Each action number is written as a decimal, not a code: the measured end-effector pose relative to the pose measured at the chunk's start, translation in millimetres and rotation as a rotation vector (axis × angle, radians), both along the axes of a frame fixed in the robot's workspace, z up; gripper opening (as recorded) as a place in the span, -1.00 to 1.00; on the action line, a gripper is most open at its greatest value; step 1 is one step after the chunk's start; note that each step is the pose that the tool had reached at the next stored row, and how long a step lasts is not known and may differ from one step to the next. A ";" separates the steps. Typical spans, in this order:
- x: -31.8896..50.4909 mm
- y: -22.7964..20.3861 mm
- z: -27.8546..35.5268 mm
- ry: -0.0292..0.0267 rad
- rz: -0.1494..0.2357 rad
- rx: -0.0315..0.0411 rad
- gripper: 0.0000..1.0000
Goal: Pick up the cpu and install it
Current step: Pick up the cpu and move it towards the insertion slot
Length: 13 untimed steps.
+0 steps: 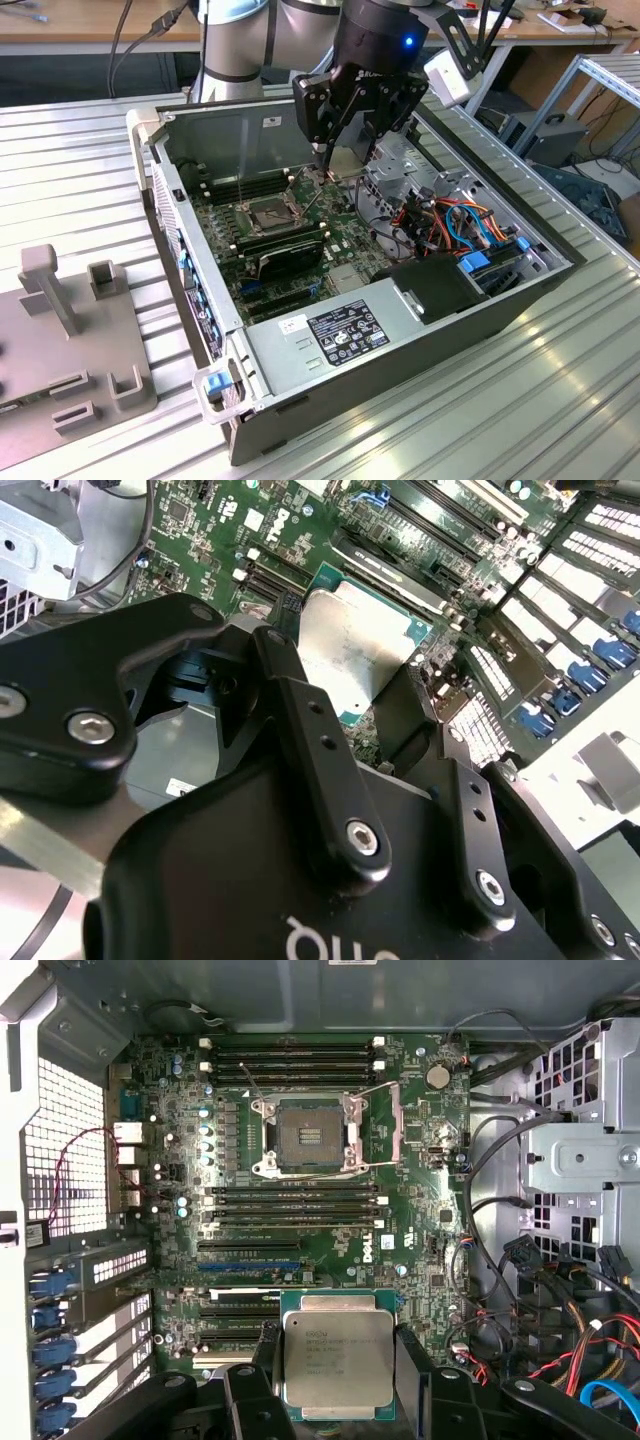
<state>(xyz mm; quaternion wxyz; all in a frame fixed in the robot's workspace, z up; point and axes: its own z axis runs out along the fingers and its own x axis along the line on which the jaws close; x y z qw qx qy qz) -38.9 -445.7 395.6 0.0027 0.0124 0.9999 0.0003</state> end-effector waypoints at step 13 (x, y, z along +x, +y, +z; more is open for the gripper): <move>5.0 4.6 -4.0 0.0000 0.000 0.0000 0.08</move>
